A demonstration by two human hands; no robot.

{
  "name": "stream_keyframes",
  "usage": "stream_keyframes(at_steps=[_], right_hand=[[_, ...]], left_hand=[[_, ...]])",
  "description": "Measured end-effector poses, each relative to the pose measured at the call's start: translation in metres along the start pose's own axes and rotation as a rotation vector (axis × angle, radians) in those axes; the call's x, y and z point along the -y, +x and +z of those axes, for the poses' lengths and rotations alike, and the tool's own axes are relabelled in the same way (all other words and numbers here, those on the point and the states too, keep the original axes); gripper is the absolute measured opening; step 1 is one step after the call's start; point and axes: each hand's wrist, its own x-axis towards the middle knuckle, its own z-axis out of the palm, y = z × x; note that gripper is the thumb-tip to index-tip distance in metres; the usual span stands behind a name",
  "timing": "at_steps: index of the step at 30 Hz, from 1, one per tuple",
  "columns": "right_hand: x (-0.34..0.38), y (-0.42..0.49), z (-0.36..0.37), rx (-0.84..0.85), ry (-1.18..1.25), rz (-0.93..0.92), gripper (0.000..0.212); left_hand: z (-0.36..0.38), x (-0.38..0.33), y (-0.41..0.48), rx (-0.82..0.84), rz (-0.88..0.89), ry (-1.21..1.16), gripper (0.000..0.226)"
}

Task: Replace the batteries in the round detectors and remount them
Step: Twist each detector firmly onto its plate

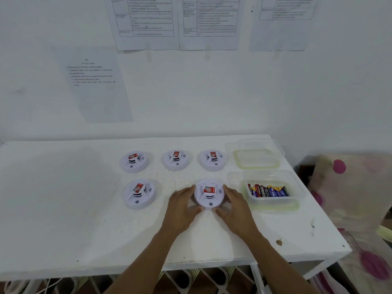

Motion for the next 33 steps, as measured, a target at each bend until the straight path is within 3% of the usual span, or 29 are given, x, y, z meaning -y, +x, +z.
stream_keyframes(at_steps=[8, 15, 20, 23, 29, 33], right_hand=[[-0.004, -0.001, 0.003, 0.043, -0.065, 0.014, 0.058], [0.002, -0.006, 0.001, 0.023, -0.027, -0.026, 0.066], [0.027, -0.014, 0.006, -0.143, -0.030, -0.123, 0.049], [0.051, -0.015, 0.020, -0.117, -0.009, -0.202, 0.038], [0.087, -0.008, 0.077, 0.132, 0.031, -0.192, 0.031], [0.111, 0.003, 0.121, 0.166, -0.007, -0.001, 0.044]], left_hand=[[0.004, -0.002, -0.005, -0.025, 0.005, 0.093, 0.069], [-0.006, -0.005, -0.015, -0.019, -0.032, 0.028, 0.070], [-0.044, 0.004, -0.034, -0.140, 0.099, 0.104, 0.061], [-0.072, 0.025, -0.039, -0.257, 0.155, 0.170, 0.062], [-0.125, 0.081, -0.048, -0.231, -0.045, 0.197, 0.100], [-0.150, 0.109, -0.046, -0.060, -0.168, 0.065, 0.115]])
